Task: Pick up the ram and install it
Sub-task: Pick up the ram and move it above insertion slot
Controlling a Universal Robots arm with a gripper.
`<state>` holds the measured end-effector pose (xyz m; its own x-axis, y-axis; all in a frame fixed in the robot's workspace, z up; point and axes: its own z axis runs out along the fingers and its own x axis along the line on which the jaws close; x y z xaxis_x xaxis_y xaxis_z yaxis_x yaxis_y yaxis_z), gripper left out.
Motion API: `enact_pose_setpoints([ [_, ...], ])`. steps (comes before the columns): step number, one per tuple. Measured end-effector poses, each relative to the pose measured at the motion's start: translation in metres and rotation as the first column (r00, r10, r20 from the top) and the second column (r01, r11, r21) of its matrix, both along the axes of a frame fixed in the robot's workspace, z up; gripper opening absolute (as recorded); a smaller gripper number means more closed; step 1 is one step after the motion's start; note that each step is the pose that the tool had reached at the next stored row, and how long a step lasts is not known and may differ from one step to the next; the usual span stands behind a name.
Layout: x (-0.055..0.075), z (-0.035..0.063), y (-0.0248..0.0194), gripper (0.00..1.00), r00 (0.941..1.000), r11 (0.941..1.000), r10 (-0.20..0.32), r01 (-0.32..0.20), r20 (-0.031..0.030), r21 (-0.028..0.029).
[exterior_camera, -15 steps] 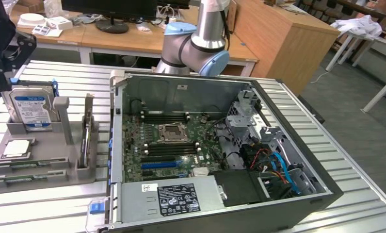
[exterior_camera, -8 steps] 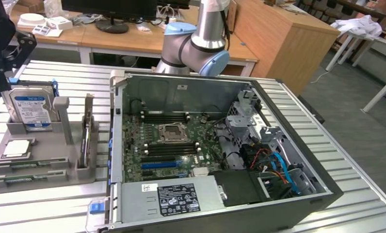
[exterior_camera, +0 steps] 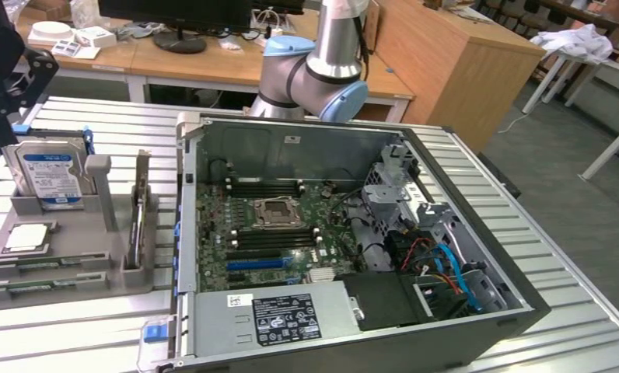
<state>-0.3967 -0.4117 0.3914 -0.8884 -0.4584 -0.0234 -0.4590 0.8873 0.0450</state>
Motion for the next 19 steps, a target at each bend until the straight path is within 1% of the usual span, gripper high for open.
enact_pose_setpoints([
  [5,0.0,0.0,0.0,0.11,0.9983,0.9983,0.059,-0.059,0.0,0.0],
  [10,0.0,0.0,0.0,0.11,0.9931,0.9931,0.117,-0.117,0.0,0.0],
  [15,0.0,0.0,0.0,0.11,0.9846,0.9846,0.175,-0.175,0.0001,0.0],
  [19,0.0,0.0,0.0,0.11,0.9744,0.9744,0.225,-0.225,0.0001,0.0001],
])
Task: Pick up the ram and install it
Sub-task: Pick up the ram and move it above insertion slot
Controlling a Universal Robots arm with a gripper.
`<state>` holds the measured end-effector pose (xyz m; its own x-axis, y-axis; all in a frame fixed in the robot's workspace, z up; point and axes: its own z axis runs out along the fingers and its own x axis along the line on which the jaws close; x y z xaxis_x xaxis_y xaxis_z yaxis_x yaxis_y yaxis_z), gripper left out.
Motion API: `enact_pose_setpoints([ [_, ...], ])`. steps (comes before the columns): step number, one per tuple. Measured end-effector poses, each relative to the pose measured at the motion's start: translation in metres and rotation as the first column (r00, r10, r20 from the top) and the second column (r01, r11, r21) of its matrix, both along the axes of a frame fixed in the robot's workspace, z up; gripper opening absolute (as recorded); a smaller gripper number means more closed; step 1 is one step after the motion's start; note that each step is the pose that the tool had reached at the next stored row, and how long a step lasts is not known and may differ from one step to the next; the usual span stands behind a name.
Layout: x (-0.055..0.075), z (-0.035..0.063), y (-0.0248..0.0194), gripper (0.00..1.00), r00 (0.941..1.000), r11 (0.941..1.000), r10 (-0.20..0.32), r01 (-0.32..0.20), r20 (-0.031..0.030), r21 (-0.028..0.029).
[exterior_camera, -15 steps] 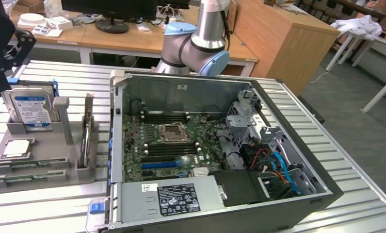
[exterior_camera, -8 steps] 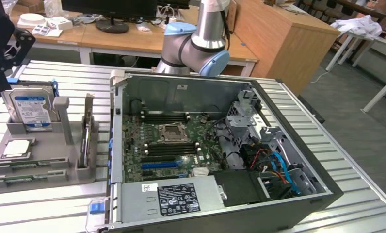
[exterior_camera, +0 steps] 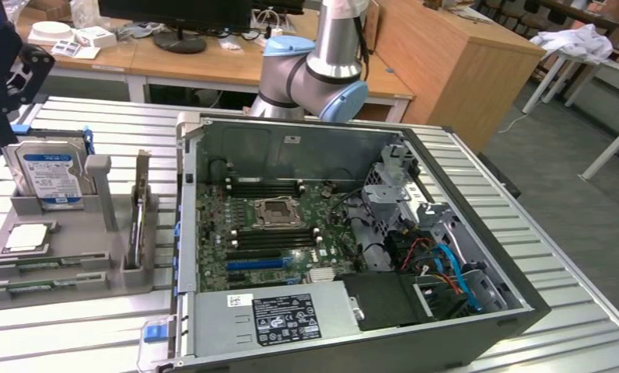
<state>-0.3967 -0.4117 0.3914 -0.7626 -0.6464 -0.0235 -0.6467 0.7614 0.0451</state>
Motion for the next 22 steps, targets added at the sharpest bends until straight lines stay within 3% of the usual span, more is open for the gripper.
enact_pose_setpoints([
  [6,0.0,0.0,0.0,0.11,0.9971,0.9971,0.076,-0.076,0.0,0.0],
  [11,0.0,0.0,0.0,0.11,0.9894,0.9894,0.145,-0.145,0.0,0.0],
  [17,0.0,0.0,0.0,0.11,0.9747,0.9747,0.224,-0.224,0.0,0.0],
  [22,0.0,0.0,0.0,0.11,0.9583,0.9583,0.286,-0.286,0.0,-0.0001],
])
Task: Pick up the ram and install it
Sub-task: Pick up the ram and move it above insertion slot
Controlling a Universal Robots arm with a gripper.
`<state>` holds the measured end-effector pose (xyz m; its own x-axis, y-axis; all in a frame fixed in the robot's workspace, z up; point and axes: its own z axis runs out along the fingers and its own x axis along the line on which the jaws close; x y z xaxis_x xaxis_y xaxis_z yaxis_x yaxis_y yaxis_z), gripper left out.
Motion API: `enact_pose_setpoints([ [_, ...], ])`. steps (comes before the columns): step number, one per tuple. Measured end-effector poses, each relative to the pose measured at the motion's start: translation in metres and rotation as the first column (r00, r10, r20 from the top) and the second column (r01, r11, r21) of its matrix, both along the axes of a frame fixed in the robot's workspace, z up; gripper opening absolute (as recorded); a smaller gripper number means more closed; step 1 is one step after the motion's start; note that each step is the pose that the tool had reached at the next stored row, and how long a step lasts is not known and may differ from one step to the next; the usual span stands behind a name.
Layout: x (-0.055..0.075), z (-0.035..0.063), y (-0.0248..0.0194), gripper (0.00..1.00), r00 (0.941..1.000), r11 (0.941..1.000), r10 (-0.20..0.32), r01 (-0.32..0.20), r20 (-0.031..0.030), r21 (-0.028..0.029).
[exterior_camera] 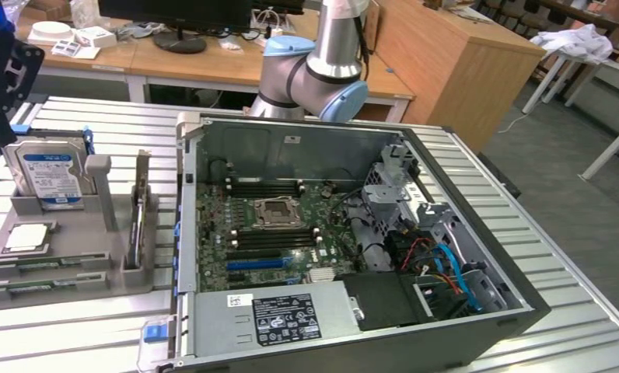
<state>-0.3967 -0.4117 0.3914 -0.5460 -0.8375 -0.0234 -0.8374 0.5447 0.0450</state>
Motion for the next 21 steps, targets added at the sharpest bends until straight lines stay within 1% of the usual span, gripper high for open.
enact_pose_setpoints([
  [3,0.0,0.0,0.0,0.11,0.9992,0.9992,0.041,-0.041,0.0,0.0001],
  [6,0.0,0.0,0.0,0.11,0.9965,0.9965,0.083,-0.083,0.0,0.0001],
  [10,0.0,0.0,0.0,0.11,0.9907,0.9907,0.136,-0.136,0.0,0.0001],
  [13,0.0,0.0,0.0,0.11,0.9847,0.9847,0.174,-0.174,0.0,0.0001],
  [16,0.0,0.0,0.0,0.11,0.9769,0.9769,0.213,-0.213,0.0,0.0001],
  [17,0.0,0.0,0.0,0.11,0.9704,0.9704,0.241,-0.241,0.0,0.0001],
  [19,0.0,0.0,0.0,0.11,0.963,0.963,0.269,-0.269,0.0,0.0001],
  [21,0.0,0.0,0.0,0.11,0.9537,0.9537,0.301,-0.301,0.0,0.0001],
])
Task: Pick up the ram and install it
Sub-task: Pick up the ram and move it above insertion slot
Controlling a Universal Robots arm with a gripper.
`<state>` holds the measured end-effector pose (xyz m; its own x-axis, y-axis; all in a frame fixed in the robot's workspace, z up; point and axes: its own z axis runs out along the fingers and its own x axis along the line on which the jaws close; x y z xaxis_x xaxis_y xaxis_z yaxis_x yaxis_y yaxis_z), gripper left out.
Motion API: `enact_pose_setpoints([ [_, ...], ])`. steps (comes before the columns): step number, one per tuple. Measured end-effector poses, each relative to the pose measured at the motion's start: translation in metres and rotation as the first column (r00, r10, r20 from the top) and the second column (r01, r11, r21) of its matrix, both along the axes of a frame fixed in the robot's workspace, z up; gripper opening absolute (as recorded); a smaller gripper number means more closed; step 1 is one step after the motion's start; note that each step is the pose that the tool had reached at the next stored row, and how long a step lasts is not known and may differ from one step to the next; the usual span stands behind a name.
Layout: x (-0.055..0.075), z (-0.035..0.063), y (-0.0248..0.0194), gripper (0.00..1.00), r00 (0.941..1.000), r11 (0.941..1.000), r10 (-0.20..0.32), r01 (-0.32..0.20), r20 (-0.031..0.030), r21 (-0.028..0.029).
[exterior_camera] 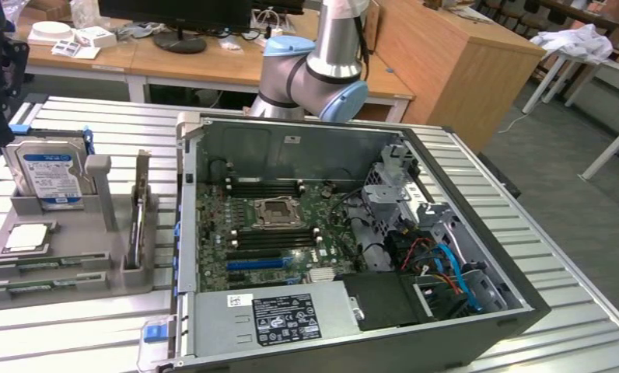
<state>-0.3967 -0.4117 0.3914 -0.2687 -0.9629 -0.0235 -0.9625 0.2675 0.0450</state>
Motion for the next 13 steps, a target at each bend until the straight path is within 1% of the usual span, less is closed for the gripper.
enact_pose_setpoints([
  [3,0.0,0.0,0.0,0.11,0.9987,0.9987,0.05,-0.05,0.0,0.0],
  [6,0.0,0.0,0.0,0.11,0.9953,0.9953,0.097,-0.097,0.0,0.0],
  [10,0.0,0.0,0.0,0.11,0.9869,0.9869,0.161,-0.161,-0.0001,0.0],
  [13,0.0,-0.0001,0.0,0.11,0.9786,0.9786,0.206,-0.206,-0.0001,0.0],
])
